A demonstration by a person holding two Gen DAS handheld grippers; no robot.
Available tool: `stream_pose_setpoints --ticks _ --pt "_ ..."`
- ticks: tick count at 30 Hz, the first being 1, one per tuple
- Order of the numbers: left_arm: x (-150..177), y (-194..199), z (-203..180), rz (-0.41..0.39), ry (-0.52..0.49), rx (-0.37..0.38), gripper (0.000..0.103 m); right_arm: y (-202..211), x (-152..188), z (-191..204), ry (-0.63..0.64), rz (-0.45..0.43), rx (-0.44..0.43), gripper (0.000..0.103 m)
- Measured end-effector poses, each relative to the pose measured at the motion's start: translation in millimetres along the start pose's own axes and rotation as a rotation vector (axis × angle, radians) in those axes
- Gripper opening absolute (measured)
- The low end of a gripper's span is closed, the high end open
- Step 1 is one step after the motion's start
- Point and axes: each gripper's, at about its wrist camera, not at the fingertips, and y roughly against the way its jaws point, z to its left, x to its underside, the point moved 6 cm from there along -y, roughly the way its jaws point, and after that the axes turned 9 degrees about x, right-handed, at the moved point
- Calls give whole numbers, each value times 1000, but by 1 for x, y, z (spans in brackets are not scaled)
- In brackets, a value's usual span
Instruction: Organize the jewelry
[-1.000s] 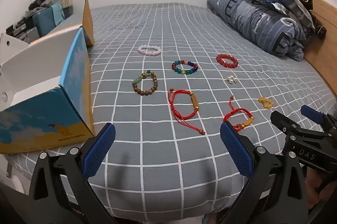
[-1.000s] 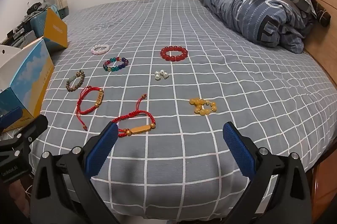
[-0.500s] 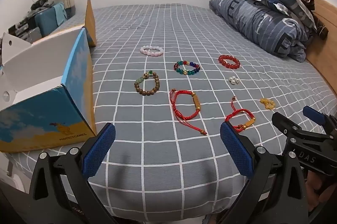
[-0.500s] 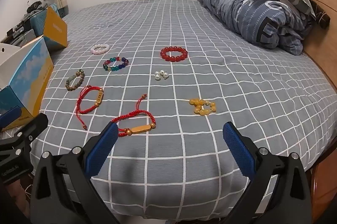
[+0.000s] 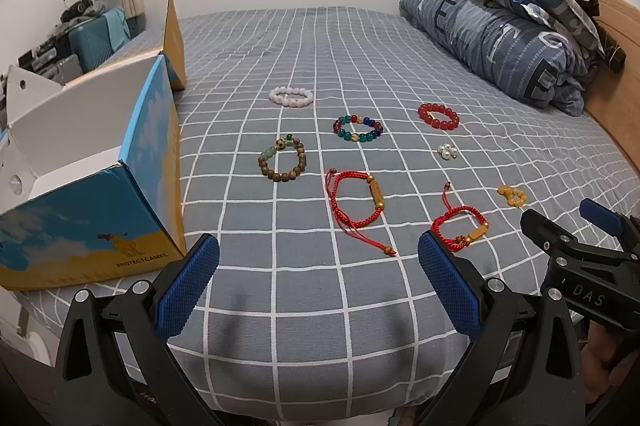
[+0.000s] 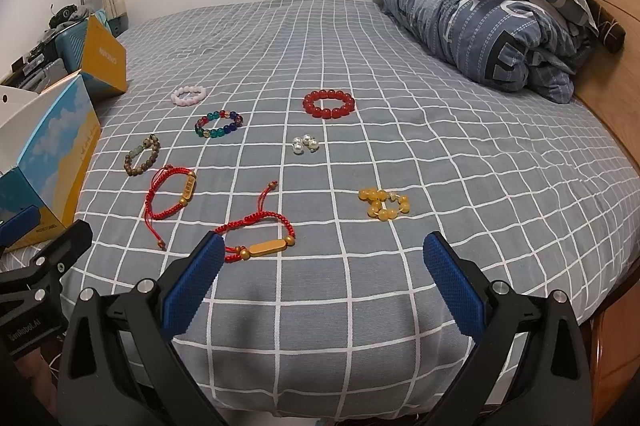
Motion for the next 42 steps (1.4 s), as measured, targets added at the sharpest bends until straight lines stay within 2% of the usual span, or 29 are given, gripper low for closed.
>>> stream_pose_setpoints --ticks 42 --pt "1 2 -4 6 -3 10 97 1 0 0 -2 -2 2 95"
